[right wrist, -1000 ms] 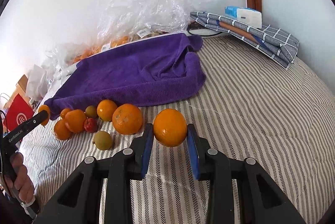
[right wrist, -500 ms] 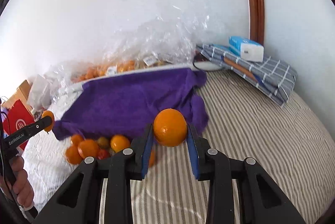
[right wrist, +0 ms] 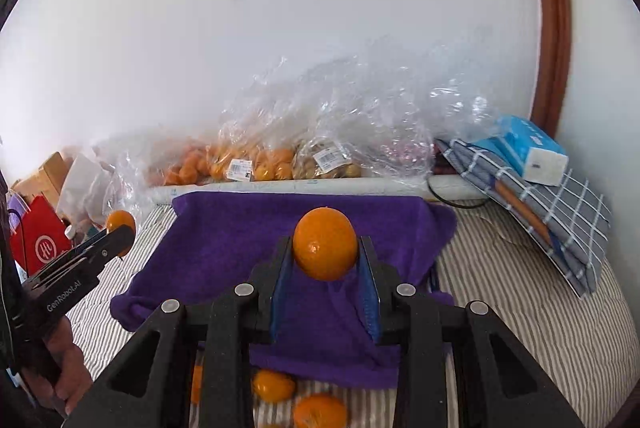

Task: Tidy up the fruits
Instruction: 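Carry both held oranges up and over onto the purple towel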

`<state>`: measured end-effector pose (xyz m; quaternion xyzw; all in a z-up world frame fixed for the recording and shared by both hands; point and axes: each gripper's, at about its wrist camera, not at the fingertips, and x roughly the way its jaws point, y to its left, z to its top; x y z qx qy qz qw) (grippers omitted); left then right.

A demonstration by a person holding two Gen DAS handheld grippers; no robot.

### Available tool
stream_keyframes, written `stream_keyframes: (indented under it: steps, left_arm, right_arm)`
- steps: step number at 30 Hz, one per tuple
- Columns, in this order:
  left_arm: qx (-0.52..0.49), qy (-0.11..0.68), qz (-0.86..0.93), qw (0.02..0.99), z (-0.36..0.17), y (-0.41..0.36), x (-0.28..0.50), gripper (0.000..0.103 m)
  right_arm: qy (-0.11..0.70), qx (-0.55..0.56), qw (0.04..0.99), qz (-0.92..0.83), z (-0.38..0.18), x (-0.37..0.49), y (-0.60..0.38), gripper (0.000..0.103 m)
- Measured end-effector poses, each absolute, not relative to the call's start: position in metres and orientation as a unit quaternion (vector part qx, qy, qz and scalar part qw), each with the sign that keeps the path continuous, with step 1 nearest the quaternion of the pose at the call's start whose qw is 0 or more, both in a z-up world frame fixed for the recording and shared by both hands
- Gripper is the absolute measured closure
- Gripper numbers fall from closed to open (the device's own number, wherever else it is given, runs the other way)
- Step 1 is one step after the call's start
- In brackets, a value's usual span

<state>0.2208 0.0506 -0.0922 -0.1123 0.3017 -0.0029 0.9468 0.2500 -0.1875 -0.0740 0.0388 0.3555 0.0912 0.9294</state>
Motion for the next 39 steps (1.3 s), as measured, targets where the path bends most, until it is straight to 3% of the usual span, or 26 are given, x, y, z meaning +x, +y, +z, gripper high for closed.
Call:
stream_keyframes:
  steps: [16,39]
  left_arm:
    - [-0.115,0.376,-0.004,0.919,-0.163,0.059,0.252,0.072]
    - [-0.105,0.387,-0.010,0.916,-0.167,0.057,0.259,0.072]
  right_arm:
    - [0.444,-0.019,0.892,0.080,-0.170,0.299,-0.176,0.071]
    - [0.468,-0.007,0.880,0.077,-0.183,0.301,-0.177,0.071]
